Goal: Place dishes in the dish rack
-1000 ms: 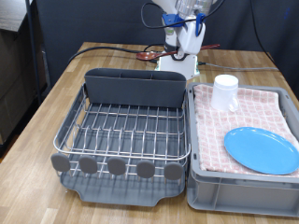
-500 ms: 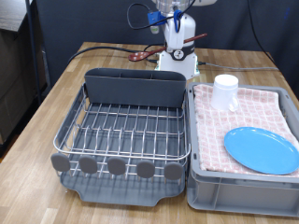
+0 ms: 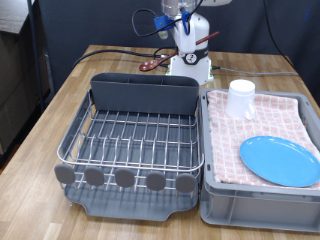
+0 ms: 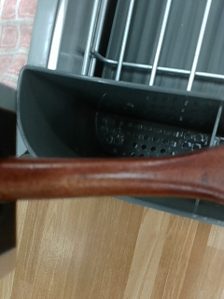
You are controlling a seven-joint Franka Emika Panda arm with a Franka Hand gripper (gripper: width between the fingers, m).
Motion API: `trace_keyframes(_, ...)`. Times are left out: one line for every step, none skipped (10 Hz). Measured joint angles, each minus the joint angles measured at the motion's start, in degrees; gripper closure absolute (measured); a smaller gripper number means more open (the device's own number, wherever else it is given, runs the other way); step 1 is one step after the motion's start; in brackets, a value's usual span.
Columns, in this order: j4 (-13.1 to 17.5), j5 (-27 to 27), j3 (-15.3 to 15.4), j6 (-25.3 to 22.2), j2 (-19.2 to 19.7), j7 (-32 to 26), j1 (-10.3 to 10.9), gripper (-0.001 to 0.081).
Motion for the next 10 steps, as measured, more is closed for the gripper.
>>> trace_keyframes(0.47, 1.13, -0.26, -0.74, 0.31, 0.08, 0.01, 0.0714)
trace_keyframes(0.74, 2.50, -0.62, -1.21, 0.78, 0.08, 0.05, 0.0714)
trace_keyframes(0.87, 4.28, -1.07, -1.27, 1.36, 0.05, 0.13, 0.0714)
trace_keyframes(0.95, 6.13, -1.77, -1.27, 2.08, -0.29, 0.37, 0.0714)
trace_keyframes(0.99, 8.96, -3.26, -1.23, 2.90, -2.11, 1.12, 0.0714)
trace_keyframes(1.01, 10.96, -5.06, -0.81, 3.88, -4.36, 1.75, 0.0714)
trace_keyframes(1.02, 12.13, -6.46, 0.14, 5.06, -6.04, 1.88, 0.0714)
trace_keyframes(1.00, 12.55, -7.63, 1.55, 6.37, -7.08, 1.88, 0.0714)
trace_keyframes(1.00, 12.71, -8.56, 2.97, 7.72, -7.51, 1.87, 0.0714)
trace_keyframes(0.99, 12.74, -9.33, 4.40, 9.04, -7.57, 1.82, 0.0714)
